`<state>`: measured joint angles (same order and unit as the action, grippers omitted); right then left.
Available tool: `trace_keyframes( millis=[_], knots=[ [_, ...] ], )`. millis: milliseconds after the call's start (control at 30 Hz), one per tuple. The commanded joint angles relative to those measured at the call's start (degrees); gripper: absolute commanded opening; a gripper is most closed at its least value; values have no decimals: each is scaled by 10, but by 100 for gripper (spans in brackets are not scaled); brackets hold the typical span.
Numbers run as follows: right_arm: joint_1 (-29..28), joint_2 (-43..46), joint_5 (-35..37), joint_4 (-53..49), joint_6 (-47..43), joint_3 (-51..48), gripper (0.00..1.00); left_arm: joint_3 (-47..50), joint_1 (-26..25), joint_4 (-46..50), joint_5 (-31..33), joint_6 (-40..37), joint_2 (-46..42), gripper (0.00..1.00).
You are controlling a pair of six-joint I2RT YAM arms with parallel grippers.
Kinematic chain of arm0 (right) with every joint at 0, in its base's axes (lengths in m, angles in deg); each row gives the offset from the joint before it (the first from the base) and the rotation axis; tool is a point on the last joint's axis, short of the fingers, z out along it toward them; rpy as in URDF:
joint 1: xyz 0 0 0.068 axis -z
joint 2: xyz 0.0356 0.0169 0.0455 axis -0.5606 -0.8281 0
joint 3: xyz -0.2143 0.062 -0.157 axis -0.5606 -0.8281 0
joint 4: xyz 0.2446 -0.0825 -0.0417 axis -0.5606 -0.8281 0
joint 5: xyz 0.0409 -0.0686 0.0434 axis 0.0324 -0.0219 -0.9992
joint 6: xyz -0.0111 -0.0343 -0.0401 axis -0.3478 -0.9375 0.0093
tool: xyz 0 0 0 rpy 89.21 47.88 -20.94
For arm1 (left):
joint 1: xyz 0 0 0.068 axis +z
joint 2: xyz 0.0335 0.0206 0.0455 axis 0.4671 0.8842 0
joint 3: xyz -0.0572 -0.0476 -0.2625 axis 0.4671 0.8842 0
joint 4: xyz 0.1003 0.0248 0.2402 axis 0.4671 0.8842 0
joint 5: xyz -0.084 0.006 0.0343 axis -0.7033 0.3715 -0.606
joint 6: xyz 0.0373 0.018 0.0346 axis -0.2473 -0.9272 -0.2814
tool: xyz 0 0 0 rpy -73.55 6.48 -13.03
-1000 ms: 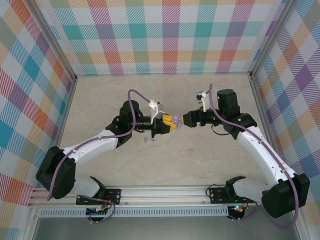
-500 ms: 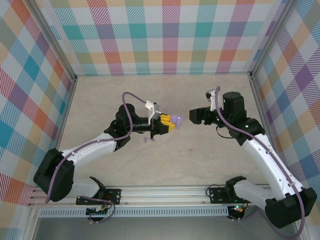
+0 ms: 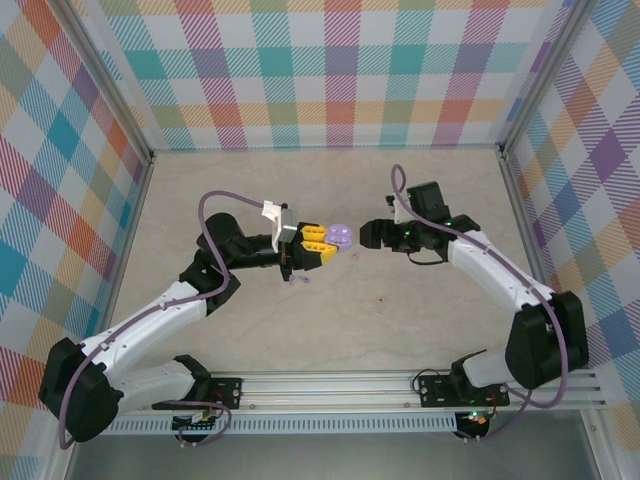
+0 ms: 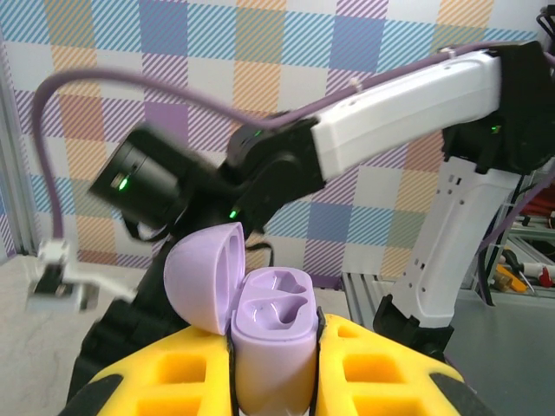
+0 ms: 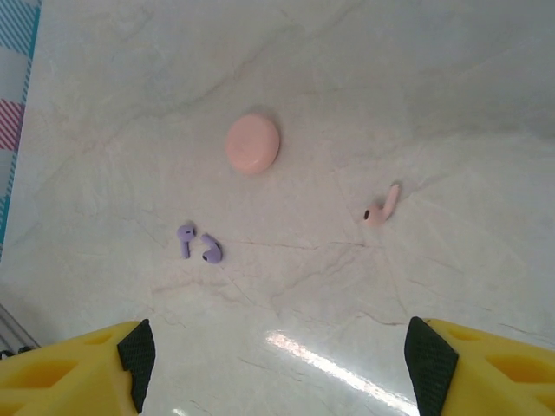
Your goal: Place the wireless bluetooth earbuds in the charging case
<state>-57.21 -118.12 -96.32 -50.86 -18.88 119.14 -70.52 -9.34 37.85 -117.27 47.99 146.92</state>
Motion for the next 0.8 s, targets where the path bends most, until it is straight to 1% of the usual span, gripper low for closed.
trace_keyframes(
  millis=[0,67,267,300,367,467,667,767],
  knots=[
    [-27,-44,-48,38,29,0,77,6,7,9,-4,10,-15,18],
    [-44,-76,-56,48,34,9,76,7,8,10,-2,11,-18,18],
    [-96,-171,-81,50,46,62,63,2,12,16,0,15,-20,18],
    [-104,-182,-88,55,47,68,60,2,12,16,-1,15,-21,18],
    [-115,-205,-118,70,53,80,50,1,12,22,0,12,-24,18],
    [-129,-237,-140,76,58,101,41,-2,12,28,0,10,-25,18],
    [-153,-296,-160,72,64,150,37,-4,12,32,-2,8,-22,18],
    [-161,-321,-160,68,67,170,36,-6,12,34,-3,7,-19,18]
  ],
)
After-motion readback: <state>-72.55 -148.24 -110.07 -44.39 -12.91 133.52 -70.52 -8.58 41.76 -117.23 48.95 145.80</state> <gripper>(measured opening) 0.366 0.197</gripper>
